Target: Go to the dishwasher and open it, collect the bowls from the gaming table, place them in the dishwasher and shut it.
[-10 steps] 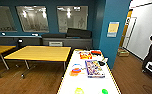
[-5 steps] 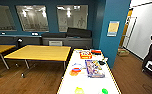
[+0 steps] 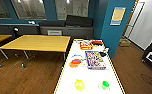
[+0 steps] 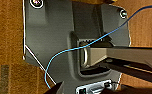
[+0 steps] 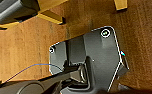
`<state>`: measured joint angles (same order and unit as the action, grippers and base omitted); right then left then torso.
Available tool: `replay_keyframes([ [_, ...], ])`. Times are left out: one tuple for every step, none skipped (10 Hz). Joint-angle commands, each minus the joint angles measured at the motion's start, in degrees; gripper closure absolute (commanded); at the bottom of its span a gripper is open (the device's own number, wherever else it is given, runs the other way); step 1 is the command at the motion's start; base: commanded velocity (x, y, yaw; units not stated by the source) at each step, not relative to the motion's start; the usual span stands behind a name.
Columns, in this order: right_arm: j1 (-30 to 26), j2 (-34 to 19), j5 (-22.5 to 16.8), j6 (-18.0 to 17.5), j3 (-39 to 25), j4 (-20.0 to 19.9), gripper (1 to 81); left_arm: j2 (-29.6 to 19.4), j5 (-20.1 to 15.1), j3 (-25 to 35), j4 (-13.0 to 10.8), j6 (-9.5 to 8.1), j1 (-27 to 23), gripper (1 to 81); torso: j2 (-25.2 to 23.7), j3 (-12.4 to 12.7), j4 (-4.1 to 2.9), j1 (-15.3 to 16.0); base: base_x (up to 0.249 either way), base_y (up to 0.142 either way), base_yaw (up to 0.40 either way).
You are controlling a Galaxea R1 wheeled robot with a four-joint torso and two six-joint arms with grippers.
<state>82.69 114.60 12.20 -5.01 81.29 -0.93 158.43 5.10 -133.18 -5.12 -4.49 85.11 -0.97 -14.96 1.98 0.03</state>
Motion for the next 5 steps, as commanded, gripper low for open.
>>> replay_keyframes([
  [-9.2,-14.6,-0.3,-5.2,-11.5,-0.9,1.0,-0.4,-3.3,-0.1,-0.4,0.18,-1.0,1.0,0.0,-5.1,0.00,0.0,0.000,0.000,0.000],
  [-12.5,-18.1,-0.9,-6.9,-13.1,-1.1,1.0,0.1,-3.3,-0.8,-0.4,0.18,-1.0,1.0,0.0,-7.1,0.00,0.0,0.000,0.000,0.000],
  [-16.6,-20.7,-1.2,-8.5,-14.8,-1.0,1.0,0.7,-3.3,-1.5,-0.4,0.18,-1.0,1.0,0.0,-9.2,0.00,0.0,0.000,0.000,0.000],
  [-20.5,-22.7,-2.2,-10.2,-15.6,-1.1,1.0,1.0,-3.3,-1.9,-0.4,0.27,-1.0,1.0,0.0,-5.5,0.00,0.0,0.000,0.000,0.000],
  [-25.0,-24.8,-4.8,-12.5,-16.3,-0.9,1.0,1.4,-3.3,-2.3,-0.4,0.18,-1.0,1.0,0.1,-6.7,0.00,0.1,0.000,0.000,0.000],
])
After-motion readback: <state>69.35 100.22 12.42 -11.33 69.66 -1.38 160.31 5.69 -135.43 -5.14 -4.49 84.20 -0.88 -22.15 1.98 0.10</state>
